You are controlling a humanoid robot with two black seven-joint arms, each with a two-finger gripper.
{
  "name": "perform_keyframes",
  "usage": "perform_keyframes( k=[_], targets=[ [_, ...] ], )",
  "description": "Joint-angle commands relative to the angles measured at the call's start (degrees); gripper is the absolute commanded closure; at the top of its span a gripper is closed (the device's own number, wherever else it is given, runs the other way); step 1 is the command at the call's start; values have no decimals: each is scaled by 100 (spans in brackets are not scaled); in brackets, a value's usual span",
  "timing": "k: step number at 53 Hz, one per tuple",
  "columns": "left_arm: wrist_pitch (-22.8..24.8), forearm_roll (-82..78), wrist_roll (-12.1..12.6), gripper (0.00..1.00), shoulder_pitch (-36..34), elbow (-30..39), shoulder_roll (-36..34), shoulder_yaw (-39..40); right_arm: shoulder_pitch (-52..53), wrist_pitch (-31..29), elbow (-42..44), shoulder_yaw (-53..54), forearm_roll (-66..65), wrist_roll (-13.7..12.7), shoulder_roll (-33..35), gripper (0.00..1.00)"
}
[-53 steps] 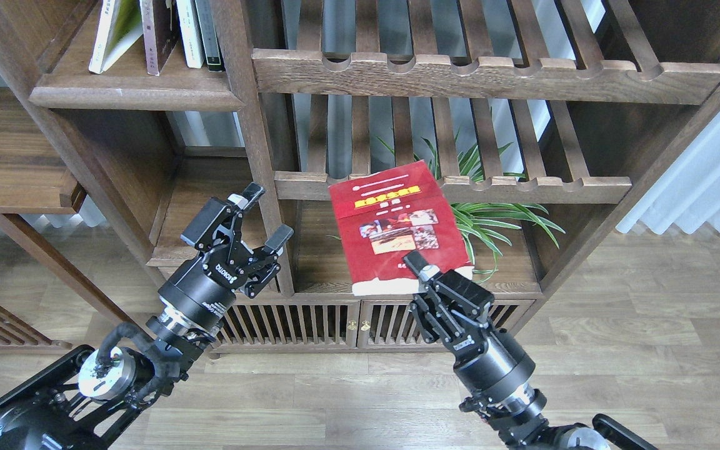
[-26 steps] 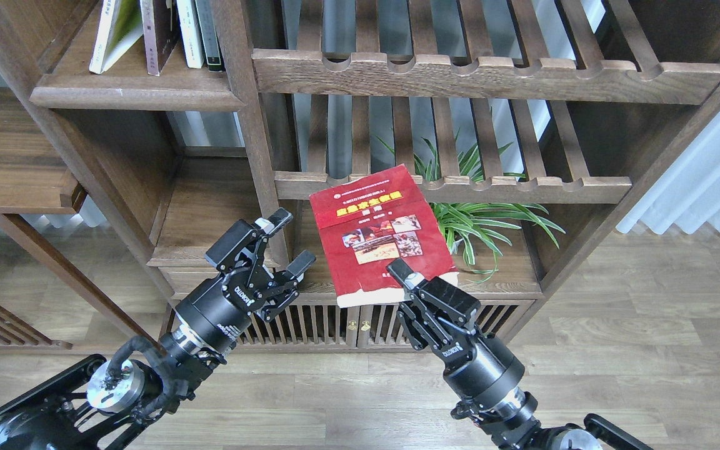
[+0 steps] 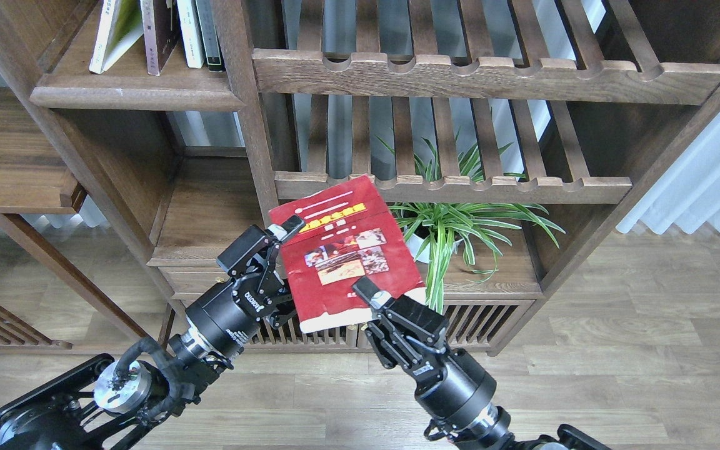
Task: Organize books on shelf
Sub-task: 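Hold the red book between both grippers in front of the lower shelf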
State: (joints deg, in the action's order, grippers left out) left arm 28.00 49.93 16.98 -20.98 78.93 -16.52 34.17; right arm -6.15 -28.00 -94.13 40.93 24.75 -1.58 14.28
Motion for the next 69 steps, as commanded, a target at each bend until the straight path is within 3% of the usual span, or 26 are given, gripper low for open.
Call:
perform_keyframes(
  k=[1, 13, 21, 57, 69],
  targets=[
    [0, 34, 25, 4, -3, 0, 8, -25, 9, 0, 44, 3, -5, 0, 22, 96],
    [0, 131, 174, 5, -11, 0, 17, -16, 9, 0, 105, 3, -5, 0, 4, 96],
    [0, 245, 420, 10, -11, 0, 34, -16, 9, 0, 114, -6, -5, 0, 4, 96],
    [0, 263, 429, 17, -64, 0, -18, 19, 62, 0, 264, 38, -5, 17, 13, 96],
    [0, 263, 587, 25, -11, 0, 8, -16, 70, 0, 264, 12, -5, 0, 13, 96]
  ],
)
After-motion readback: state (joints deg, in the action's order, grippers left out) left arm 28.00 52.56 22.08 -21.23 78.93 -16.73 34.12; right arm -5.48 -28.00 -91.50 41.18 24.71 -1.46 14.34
